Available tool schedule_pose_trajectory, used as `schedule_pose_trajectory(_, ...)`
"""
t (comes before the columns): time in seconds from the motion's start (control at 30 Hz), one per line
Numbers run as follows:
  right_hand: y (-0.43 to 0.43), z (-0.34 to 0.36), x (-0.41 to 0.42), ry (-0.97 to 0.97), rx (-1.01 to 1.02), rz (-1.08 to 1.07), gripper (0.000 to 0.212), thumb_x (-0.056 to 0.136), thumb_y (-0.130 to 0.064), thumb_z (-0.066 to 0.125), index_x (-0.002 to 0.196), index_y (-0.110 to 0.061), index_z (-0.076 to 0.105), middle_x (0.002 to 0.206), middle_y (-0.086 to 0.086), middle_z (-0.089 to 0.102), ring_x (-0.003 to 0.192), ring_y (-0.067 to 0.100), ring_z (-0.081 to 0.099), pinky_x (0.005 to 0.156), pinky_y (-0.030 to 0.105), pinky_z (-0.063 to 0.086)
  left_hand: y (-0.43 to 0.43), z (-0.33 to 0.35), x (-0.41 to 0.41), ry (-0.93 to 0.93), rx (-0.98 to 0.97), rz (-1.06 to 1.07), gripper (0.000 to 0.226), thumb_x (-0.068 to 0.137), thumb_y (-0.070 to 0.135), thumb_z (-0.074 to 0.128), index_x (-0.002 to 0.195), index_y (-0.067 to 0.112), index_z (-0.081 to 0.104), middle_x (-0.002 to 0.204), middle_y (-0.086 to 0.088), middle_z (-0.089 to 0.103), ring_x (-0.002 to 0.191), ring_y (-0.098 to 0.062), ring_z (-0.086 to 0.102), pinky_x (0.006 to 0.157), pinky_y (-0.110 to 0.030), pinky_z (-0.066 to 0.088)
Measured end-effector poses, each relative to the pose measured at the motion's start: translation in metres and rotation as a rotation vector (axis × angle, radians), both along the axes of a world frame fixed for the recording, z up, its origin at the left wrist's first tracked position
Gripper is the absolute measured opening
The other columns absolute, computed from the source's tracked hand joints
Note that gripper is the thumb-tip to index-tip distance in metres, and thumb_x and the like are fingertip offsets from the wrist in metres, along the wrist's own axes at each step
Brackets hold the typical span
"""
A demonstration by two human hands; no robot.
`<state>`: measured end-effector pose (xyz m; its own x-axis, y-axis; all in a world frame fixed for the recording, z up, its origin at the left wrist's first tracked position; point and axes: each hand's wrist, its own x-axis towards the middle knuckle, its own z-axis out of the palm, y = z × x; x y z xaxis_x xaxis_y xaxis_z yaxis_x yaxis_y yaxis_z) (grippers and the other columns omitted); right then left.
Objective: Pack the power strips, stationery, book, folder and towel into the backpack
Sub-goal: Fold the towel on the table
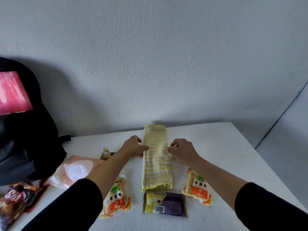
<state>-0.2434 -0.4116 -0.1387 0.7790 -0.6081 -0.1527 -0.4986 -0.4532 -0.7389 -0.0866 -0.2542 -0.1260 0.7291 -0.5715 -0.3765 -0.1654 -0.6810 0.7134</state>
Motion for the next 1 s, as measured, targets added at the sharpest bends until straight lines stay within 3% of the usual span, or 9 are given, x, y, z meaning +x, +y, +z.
schedule_pose_trajectory(0.1, -0.001, 0.002, 0.014, 0.037, 0.119, -0.080, 0.038, 0.089, -0.035, 0.077, 0.095, 0.001, 0.065, 0.086, 0.015, 0.076, 0.069, 0.032, 0.074, 0.062, 0.040, 0.062, -0.012, -0.002, 0.006, -0.051, 0.076, -0.026, 0.031, 0.087, 0.028, 0.082, 0.093, 0.001, 0.071, 0.080, -0.009, 0.074, 0.072, -0.023, 0.074, 0.074, -0.034, 0.060)
schedule_pose_trajectory(0.17, -0.001, 0.003, 0.021, 0.054, 0.167, -0.089, 0.039, 0.084, -0.034, 0.082, 0.089, 0.002, 0.066, 0.082, 0.015, 0.075, 0.060, 0.024, 0.067, 0.054, 0.031, 0.053, -0.017, -0.002, 0.010, -0.058, 0.113, -0.039, 0.038, 0.083, 0.030, 0.086, 0.098, -0.003, 0.075, 0.067, -0.004, 0.071, 0.057, -0.015, 0.067, 0.058, -0.023, 0.054)
schedule_pose_trajectory(0.27, 0.001, 0.004, 0.026, 0.112, 0.218, -0.065, 0.036, 0.076, -0.025, 0.088, 0.086, 0.006, 0.074, 0.065, 0.006, 0.065, 0.051, 0.011, 0.054, 0.047, 0.020, 0.041, -0.019, -0.001, 0.014, -0.055, 0.146, -0.076, 0.038, 0.078, 0.031, 0.089, 0.094, -0.001, 0.077, 0.061, -0.001, 0.065, 0.045, -0.008, 0.052, 0.049, -0.021, 0.043)
schedule_pose_trajectory(0.43, -0.003, 0.014, 0.033, 0.178, 0.523, -0.102, 0.021, 0.070, 0.000, 0.084, 0.083, -0.003, 0.068, 0.066, 0.009, 0.051, 0.051, 0.015, 0.042, 0.043, 0.023, 0.030, -0.015, 0.007, 0.016, 0.119, 0.249, -0.176, 0.024, 0.079, 0.027, 0.088, 0.081, 0.007, 0.075, 0.060, -0.002, 0.062, 0.040, -0.012, 0.043, 0.045, -0.022, 0.034)
schedule_pose_trajectory(0.6, -0.012, 0.046, 0.031, 0.061, 0.700, -0.072, 0.029, 0.079, 0.012, 0.068, 0.069, -0.012, 0.053, 0.063, 0.007, 0.044, 0.044, 0.014, 0.037, 0.045, 0.023, 0.027, -0.009, 0.033, 0.025, 0.308, 0.005, -0.114, 0.028, 0.084, 0.012, 0.082, 0.107, -0.004, 0.077, 0.085, -0.008, 0.066, 0.052, -0.010, 0.053, 0.042, -0.020, 0.032)
schedule_pose_trajectory(0.7, -0.018, 0.078, 0.032, -0.149, 0.712, -0.021, 0.026, 0.085, 0.010, 0.065, 0.081, -0.013, 0.054, 0.064, 0.007, 0.056, 0.047, 0.016, 0.053, 0.046, 0.024, 0.040, -0.007, 0.069, 0.028, 0.287, -0.191, -0.103, 0.019, 0.087, 0.004, 0.077, 0.106, 0.000, 0.077, 0.083, -0.006, 0.070, 0.054, -0.008, 0.057, 0.043, -0.016, 0.033)
schedule_pose_trajectory(0.8, -0.019, 0.105, 0.032, -0.404, 0.655, -0.023, 0.023, 0.087, 0.002, 0.072, 0.102, -0.008, 0.058, 0.081, 0.012, 0.071, 0.071, 0.029, 0.074, 0.058, 0.031, 0.053, -0.003, 0.104, 0.025, 0.165, -0.373, -0.128, 0.014, 0.091, 0.003, 0.072, 0.103, 0.007, 0.078, 0.080, -0.004, 0.075, 0.065, -0.008, 0.067, 0.055, -0.016, 0.045)
schedule_pose_trajectory(0.87, -0.016, 0.115, 0.027, -0.532, 0.663, -0.028, 0.021, 0.089, -0.010, 0.076, 0.097, -0.011, 0.058, 0.088, 0.006, 0.070, 0.086, 0.035, 0.077, 0.067, 0.035, 0.055, 0.001, 0.115, 0.016, 0.018, -0.441, -0.140, 0.014, 0.093, 0.007, 0.072, 0.105, 0.012, 0.078, 0.087, -0.001, 0.078, 0.074, -0.008, 0.073, 0.060, -0.016, 0.050)
schedule_pose_trajectory(1.0, -0.006, 0.095, 0.007, -0.435, 0.607, -0.031, 0.031, 0.088, -0.032, 0.078, 0.091, -0.010, 0.058, 0.094, 0.015, 0.072, 0.090, 0.030, 0.077, 0.074, 0.039, 0.056, 0.015, 0.090, -0.010, -0.163, -0.436, -0.186, 0.011, 0.093, 0.013, 0.074, 0.093, 0.023, 0.077, 0.083, 0.009, 0.076, 0.066, -0.004, 0.070, 0.058, -0.023, 0.050)
